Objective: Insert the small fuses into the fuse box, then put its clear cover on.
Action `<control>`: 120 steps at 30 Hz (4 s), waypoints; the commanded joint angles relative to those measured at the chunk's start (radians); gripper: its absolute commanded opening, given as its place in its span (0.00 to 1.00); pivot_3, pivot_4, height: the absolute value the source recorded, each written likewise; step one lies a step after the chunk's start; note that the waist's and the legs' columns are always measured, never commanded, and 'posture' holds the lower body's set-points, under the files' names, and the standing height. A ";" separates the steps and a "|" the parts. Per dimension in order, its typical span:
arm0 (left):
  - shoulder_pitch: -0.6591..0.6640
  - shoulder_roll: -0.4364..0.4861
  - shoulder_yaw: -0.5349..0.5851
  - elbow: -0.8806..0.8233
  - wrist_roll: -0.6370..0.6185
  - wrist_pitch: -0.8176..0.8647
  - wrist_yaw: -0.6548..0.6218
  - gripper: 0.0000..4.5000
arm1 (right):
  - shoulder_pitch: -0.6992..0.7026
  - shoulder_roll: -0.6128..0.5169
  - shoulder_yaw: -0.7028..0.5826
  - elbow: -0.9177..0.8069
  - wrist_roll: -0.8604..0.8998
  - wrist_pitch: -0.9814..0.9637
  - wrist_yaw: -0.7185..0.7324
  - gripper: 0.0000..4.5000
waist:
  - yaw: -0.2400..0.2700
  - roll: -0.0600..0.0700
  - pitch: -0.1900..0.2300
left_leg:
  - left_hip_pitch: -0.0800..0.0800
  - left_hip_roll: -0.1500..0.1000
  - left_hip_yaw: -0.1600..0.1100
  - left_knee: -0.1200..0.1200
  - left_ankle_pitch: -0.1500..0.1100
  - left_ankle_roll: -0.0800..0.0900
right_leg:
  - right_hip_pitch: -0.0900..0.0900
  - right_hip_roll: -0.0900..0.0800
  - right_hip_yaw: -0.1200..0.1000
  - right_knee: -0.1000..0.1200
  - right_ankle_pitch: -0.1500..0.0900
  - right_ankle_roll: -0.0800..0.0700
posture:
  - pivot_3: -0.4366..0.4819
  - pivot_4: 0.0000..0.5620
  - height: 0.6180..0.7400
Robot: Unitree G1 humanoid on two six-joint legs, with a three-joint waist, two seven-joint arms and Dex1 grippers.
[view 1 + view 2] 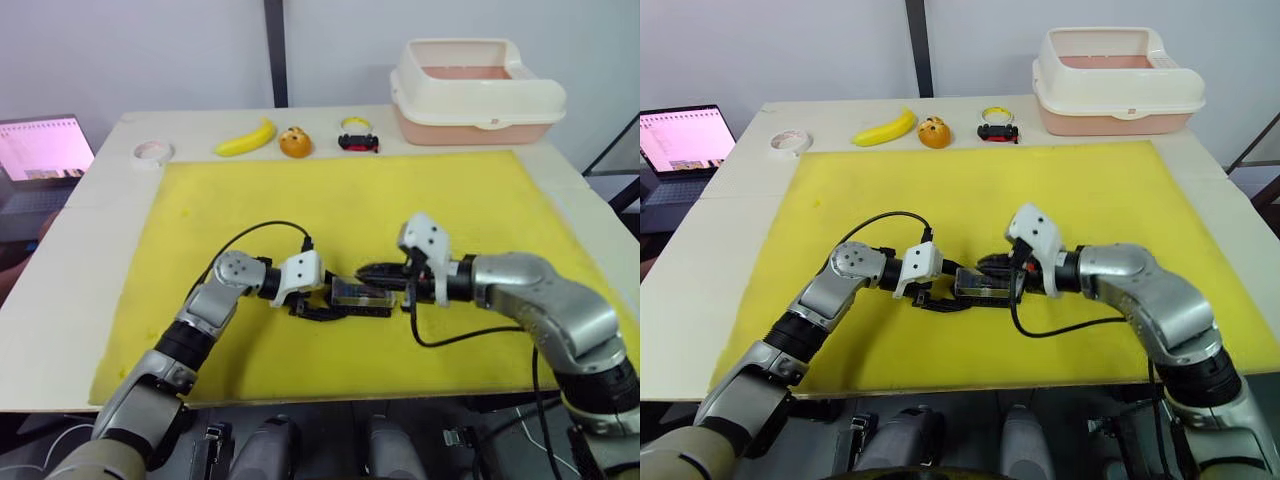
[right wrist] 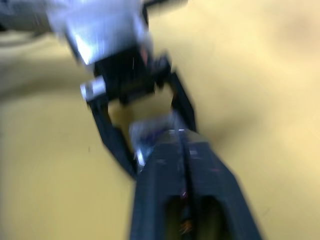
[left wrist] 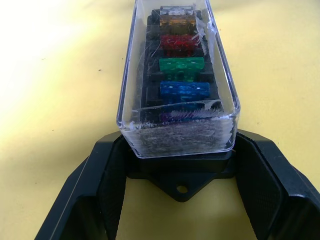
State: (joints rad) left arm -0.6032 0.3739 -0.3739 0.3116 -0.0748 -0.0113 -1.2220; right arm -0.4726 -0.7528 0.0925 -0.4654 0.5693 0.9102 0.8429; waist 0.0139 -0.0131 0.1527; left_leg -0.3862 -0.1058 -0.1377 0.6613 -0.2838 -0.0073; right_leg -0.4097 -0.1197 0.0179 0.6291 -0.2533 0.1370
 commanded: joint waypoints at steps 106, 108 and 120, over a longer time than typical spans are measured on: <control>0.001 0.008 -0.009 -0.001 0.010 -0.018 -0.015 0.57 | 0.129 0.062 0.073 0.069 -0.232 -0.298 0.072 0.01 | -0.002 0.000 0.000 | -0.003 0.000 0.000 0.000 0.000 -0.001 | -0.003 0.000 0.000 0.001 0.000 0.000 | 0.48 0.27 1.00; 0.003 0.008 -0.009 -0.007 0.010 -0.017 -0.015 0.57 | 0.134 0.050 0.095 0.087 -0.249 -0.277 0.069 0.01 | -0.002 0.000 0.000 | -0.003 0.000 0.000 0.000 0.000 -0.001 | -0.003 0.000 0.000 0.001 0.000 0.000 | 0.48 0.27 1.00; 0.014 0.015 -0.015 -0.022 0.008 -0.025 -0.021 0.57 | 0.083 0.082 0.102 0.171 -0.223 -0.060 -0.018 0.01 | -0.002 0.000 0.000 | 0.000 0.000 0.000 0.000 0.000 -0.001 | 0.000 0.000 0.000 0.001 0.000 0.000 | 0.48 0.27 1.00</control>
State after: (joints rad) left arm -0.5970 0.3817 -0.3753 0.3108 -0.0726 -0.0243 -1.2194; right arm -0.4141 -0.6590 0.1784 -0.3594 0.3730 0.7851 0.8559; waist 0.0118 -0.0128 0.1527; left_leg -0.3857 -0.1058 -0.1378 0.6612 -0.2836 -0.0079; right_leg -0.4099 -0.1196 0.0180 0.6296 -0.2533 0.1370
